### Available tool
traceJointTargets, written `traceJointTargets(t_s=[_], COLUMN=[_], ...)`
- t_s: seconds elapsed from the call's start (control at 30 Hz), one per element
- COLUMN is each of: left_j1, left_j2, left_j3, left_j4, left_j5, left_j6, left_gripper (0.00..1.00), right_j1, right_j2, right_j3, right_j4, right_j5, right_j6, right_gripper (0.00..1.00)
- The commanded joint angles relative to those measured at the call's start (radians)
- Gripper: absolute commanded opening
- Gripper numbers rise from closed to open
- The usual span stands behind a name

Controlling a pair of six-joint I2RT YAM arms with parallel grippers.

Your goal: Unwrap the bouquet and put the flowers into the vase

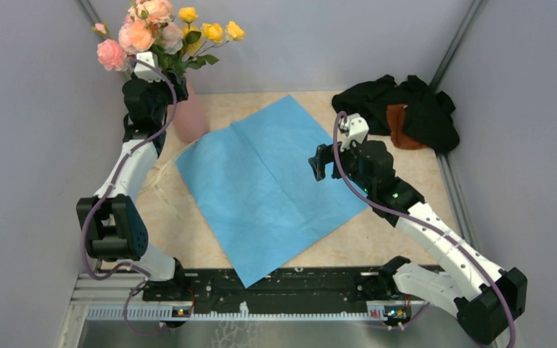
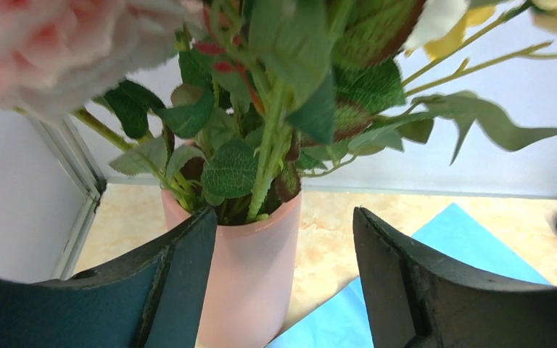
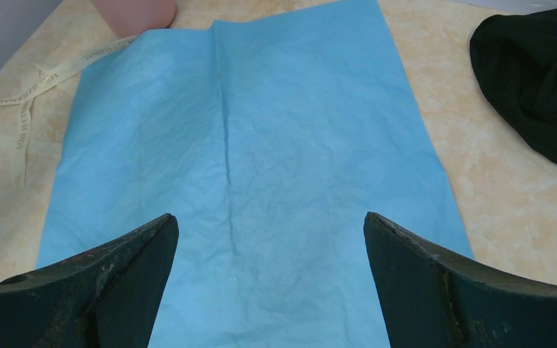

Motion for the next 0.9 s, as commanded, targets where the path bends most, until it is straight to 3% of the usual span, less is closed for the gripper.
traceJointTargets(t_s=[0.0,0.23,0.43,0.53,0.57,0.67,0.87], left_j1=[-0.006,-0.006,-0.007,-0.007,-0.007,-0.007,-0.006], left_j2=[-0.072,-0.118,-0.081,-0.069,-0.065,-0.054,-0.024], left_j3=[0.065,0.113,0.174,0.173,0.17,0.167,0.172], left_j4=[-0.065,-0.128,-0.155,-0.15,-0.144,-0.14,-0.145], left_j5=[0.034,0.041,0.038,0.047,0.049,0.053,0.084], left_j6=[-0.013,-0.014,0.0,-0.013,-0.017,-0.021,-0.03], left_gripper=[0.76,0.74,0.5,0.31,0.18,0.02,0.0], right_j1=[-0.004,-0.003,-0.003,-0.003,-0.003,-0.003,-0.004], right_j2=[-0.002,-0.004,-0.01,-0.01,-0.01,-0.013,-0.009], right_j3=[-0.003,0.002,0.0,0.001,0.002,0.002,0.0], right_j4=[0.048,0.047,0.046,0.046,0.046,0.041,0.044], right_j5=[-0.006,-0.012,-0.013,-0.011,-0.01,-0.007,-0.005], right_j6=[0.003,0.003,0.003,0.003,0.003,0.001,-0.001], right_gripper=[0.99,0.98,0.98,0.98,0.98,0.98,0.98])
